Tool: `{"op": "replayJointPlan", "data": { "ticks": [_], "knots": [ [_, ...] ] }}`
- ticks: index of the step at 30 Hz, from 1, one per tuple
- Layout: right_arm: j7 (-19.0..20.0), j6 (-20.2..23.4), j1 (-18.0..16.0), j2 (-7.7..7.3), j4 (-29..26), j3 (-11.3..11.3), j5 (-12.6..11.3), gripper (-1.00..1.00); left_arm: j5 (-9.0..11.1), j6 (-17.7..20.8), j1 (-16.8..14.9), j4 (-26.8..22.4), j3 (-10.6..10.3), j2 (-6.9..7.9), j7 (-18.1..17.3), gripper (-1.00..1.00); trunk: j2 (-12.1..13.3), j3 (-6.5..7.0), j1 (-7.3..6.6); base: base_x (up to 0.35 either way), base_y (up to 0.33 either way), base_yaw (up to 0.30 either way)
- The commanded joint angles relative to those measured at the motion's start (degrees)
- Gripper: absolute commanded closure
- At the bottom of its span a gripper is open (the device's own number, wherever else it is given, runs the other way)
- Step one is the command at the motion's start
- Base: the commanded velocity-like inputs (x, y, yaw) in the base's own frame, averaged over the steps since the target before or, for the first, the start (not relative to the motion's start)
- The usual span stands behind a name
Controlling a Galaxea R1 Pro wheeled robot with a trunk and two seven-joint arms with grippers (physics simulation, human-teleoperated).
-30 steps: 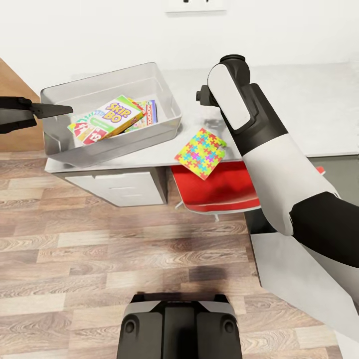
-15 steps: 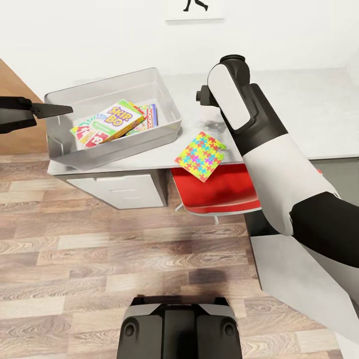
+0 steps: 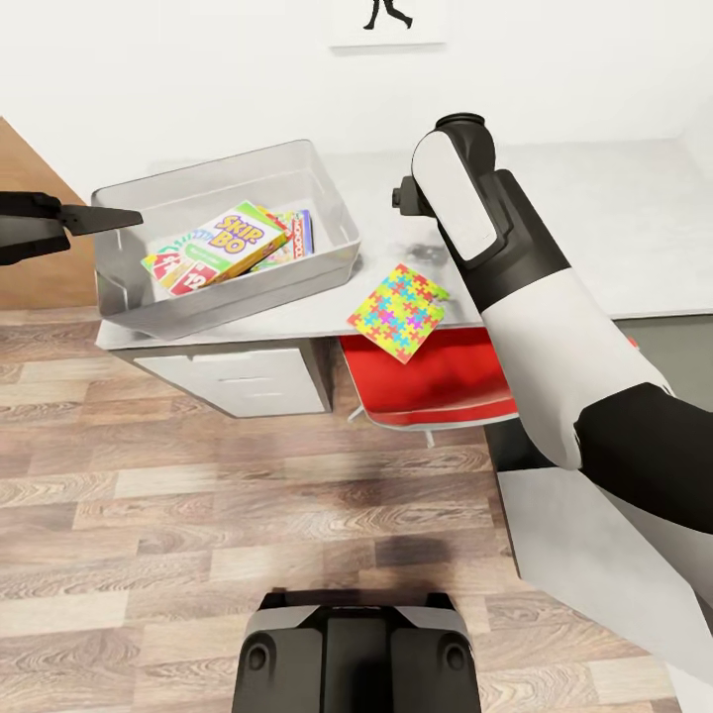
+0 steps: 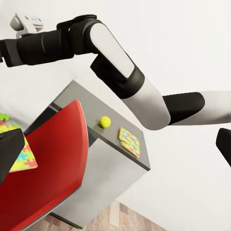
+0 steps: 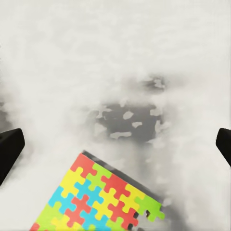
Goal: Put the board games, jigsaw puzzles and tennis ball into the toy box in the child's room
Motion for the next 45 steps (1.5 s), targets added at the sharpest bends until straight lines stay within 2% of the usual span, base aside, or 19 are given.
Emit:
{"op": "replayJointPlan", "data": {
  "ticks": [1, 23, 27, 33, 37, 45],
  "knots": [
    [-0.6, 0.26, -0.04, 0.0, -0.02, 0.08, -0.53, -1.0, 0.17, 0.6, -0.07, 0.03, -0.14, 0.09, -0.13, -1.0, -0.09, 0.01, 0.04, 0.0, 0.0, 0.0],
    [-0.72, 2.45, 0.4, 0.0, -2.33, 0.06, -0.51, -1.0, 0.28, 0.55, 0.1, 0.07, -0.21, 1.6, -0.19, -1.0, -0.09, 2.05, 0.04, 0.0, 0.0, 0.0],
    [-0.77, 3.8, 0.42, 0.0, -5.6, 0.0, -0.52, -1.0, 0.35, 0.54, 0.17, 0.16, -0.26, 3.34, -0.21, -1.0, -0.09, 2.43, 0.04, 0.0, 0.0, 0.0],
    [-1.81, 5.51, 0.43, 0.0, -9.37, 0.02, -0.59, -1.0, 0.41, 0.54, 0.18, 0.45, -0.21, 5.14, -0.34, -1.0, -0.09, 2.99, 0.04, 0.0, 0.0, 0.0],
    [-2.86, 5.82, 0.37, 0.0, -12.05, 0.01, -0.63, -1.0, 0.49, 0.54, 0.24, 0.56, -0.25, 7.19, -0.38, -1.0, -0.09, 3.37, 0.04, 0.0, 0.0, 0.0],
    [-3.27, 5.9, 0.37, 0.0, -13.14, 0.06, -0.53, -1.0, 0.58, 0.48, 0.6, 0.7, -0.27, 10.29, -0.56, -1.0, -0.09, 4.13, 0.04, 0.0, 0.0, 0.0]
  ]
}}
